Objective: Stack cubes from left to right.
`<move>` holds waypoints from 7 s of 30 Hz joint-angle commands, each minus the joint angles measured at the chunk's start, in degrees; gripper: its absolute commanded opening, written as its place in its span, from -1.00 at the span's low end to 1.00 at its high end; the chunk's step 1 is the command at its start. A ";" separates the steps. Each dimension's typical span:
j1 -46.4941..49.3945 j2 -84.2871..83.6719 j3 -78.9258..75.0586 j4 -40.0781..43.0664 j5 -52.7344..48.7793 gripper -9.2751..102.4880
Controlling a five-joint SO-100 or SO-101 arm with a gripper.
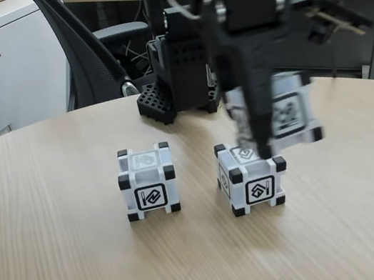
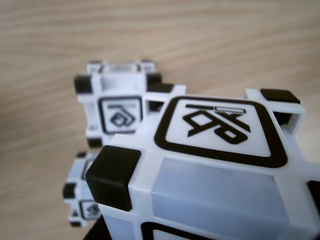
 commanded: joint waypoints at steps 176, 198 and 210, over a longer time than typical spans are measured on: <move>31.90 -7.38 -2.02 9.84 -20.74 -0.26; 23.29 -6.42 -1.32 10.72 -18.19 -0.22; 16.52 -6.42 -1.23 10.81 -16.70 -0.17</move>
